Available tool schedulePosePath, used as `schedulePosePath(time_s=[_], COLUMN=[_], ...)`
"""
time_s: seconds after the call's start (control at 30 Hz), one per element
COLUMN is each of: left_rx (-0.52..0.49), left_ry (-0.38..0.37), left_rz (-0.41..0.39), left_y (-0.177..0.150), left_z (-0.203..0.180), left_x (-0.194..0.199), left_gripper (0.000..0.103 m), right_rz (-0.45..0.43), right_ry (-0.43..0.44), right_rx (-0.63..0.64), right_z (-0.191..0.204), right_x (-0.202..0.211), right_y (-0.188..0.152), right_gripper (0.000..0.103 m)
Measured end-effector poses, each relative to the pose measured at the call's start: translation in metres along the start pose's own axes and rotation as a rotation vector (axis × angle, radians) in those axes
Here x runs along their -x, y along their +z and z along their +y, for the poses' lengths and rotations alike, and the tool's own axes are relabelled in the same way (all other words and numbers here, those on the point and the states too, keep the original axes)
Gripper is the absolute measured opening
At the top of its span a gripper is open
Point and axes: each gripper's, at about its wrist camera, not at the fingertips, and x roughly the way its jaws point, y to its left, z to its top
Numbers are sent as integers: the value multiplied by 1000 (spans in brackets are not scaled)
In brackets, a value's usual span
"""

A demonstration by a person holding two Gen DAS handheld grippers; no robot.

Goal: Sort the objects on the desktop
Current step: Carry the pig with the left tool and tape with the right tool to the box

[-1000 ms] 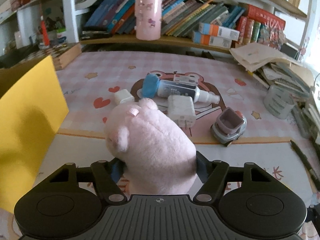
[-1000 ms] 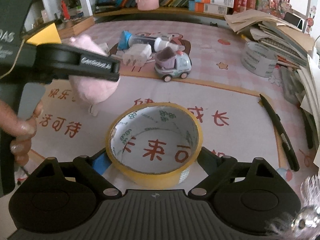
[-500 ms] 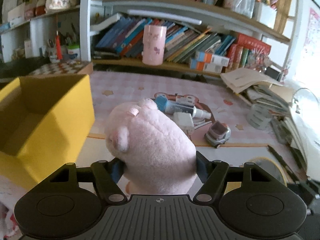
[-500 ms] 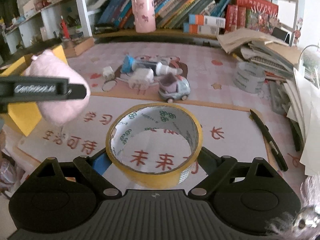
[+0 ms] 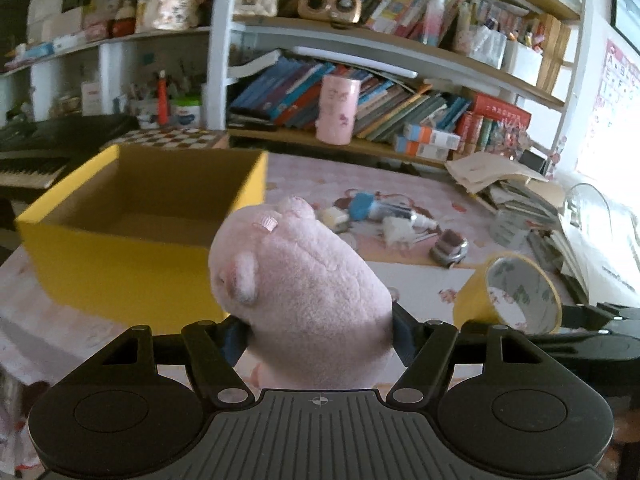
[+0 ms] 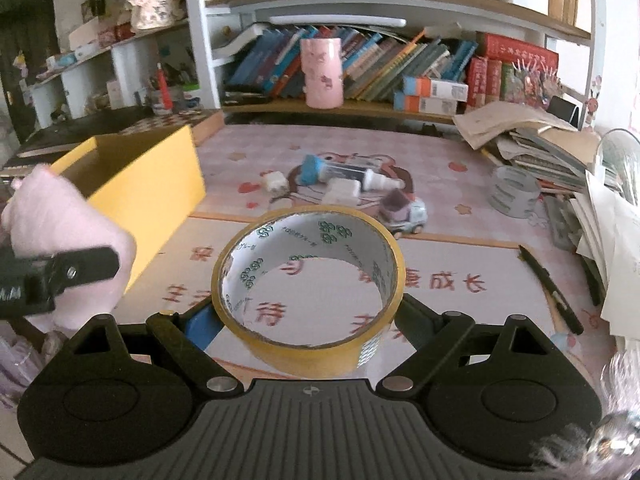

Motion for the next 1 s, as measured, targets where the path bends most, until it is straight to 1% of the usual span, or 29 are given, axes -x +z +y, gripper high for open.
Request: schedulePosePath(time_s=[0.2,0.43,0.67,0.83,1.0], left_rx=[36,66,56,75,101], left_ry=[8,32,43,72,94], left_rz=[4,18,38,44,39], left_y=[-19,-40,-60,-69,-71], left_z=[37,78,113,139,159], left_x=[30,59,86,101,109], left_gripper=[71,71,71,71,71], right_rz=[2,19,23,33,36], right_ry=[18,81,115,149,172], right_rx=[20,82,94,108,125], right_z=[43,102,152,183,206], right_x=[12,30,38,39,39], right_y=[-10,-32,-49,-58,-58], right_gripper=[89,89,89,89,89])
